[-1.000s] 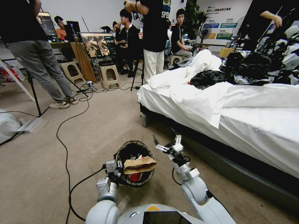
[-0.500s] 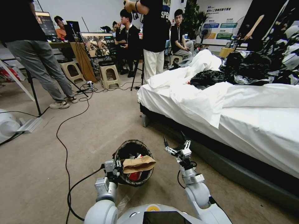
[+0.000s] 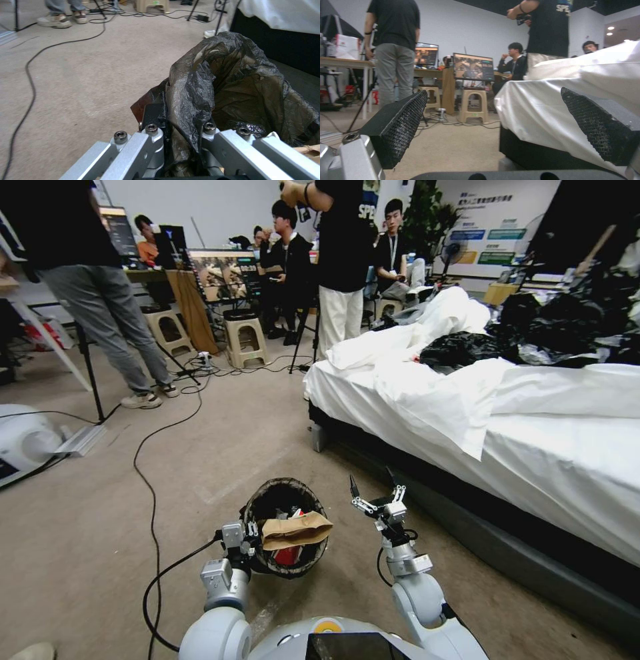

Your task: Pick up the trash bin, then pick up the garbage from the floor and place it into the trash bin.

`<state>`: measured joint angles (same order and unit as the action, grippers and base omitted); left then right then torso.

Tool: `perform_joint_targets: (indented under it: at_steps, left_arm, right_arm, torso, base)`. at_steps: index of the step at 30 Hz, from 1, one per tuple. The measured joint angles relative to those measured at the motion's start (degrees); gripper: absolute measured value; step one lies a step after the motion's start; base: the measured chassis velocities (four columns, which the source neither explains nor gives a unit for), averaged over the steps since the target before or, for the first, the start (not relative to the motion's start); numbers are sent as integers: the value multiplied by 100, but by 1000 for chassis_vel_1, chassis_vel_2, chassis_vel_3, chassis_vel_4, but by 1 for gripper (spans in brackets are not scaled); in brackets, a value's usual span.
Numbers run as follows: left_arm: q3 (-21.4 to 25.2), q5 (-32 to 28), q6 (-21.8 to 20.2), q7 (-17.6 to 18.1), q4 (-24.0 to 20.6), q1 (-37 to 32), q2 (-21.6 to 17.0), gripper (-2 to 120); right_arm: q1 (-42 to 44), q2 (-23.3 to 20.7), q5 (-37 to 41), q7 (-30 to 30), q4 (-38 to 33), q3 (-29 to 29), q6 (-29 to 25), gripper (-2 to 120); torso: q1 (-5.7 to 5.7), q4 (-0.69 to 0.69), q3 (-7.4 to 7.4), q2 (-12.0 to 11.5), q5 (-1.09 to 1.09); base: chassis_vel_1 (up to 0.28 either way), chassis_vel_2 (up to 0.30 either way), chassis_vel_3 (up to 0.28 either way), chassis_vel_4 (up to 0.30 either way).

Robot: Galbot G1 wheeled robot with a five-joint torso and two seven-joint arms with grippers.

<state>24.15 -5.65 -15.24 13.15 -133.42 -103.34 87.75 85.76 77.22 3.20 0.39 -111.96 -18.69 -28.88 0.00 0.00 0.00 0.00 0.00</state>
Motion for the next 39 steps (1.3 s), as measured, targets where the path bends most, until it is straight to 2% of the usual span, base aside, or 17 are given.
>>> perform_joint_targets:
  at_steps: [39]
  left_arm:
    - [-16, 12, 2, -7, -58, -51, -17, 6]
  right_arm:
    - [33, -34, -94, -7, 27, 74, -48, 100]
  torso:
    - [0, 0, 0, 0, -1]
  base:
    - [118, 122, 122, 121]
